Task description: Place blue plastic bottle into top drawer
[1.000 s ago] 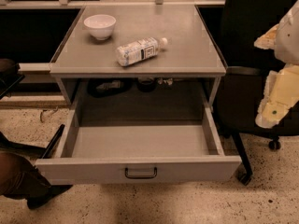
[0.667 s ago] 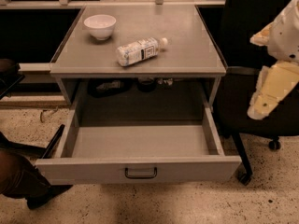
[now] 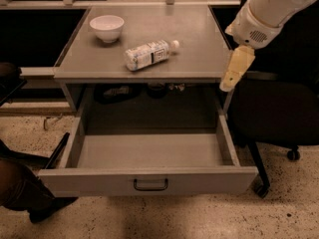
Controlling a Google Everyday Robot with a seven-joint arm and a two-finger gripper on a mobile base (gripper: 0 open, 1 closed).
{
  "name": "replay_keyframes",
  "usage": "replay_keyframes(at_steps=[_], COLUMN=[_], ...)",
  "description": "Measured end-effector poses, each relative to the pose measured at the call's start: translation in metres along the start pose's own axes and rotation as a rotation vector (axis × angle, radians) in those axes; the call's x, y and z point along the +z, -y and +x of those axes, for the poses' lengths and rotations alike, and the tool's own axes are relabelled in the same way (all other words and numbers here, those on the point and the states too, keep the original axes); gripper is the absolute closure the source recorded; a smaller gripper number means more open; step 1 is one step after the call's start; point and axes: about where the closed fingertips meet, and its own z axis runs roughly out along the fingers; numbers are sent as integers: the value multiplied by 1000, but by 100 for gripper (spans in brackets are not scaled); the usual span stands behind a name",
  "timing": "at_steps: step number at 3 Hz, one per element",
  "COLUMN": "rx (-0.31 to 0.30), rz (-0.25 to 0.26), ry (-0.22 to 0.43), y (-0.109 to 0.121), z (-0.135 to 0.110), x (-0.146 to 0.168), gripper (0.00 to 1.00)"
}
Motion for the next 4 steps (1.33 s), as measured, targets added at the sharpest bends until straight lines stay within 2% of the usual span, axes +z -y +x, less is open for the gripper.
replay_keyframes(at_steps=[1,2,3,4], rx=[0,-27,-110,-196], rz=[0,-27,-98,-196], ry=[0,25,62,90], y=[0,19,46,53], z=[0,-15,-50,-80], x=[0,28,86,134], gripper=[0,0,0,0])
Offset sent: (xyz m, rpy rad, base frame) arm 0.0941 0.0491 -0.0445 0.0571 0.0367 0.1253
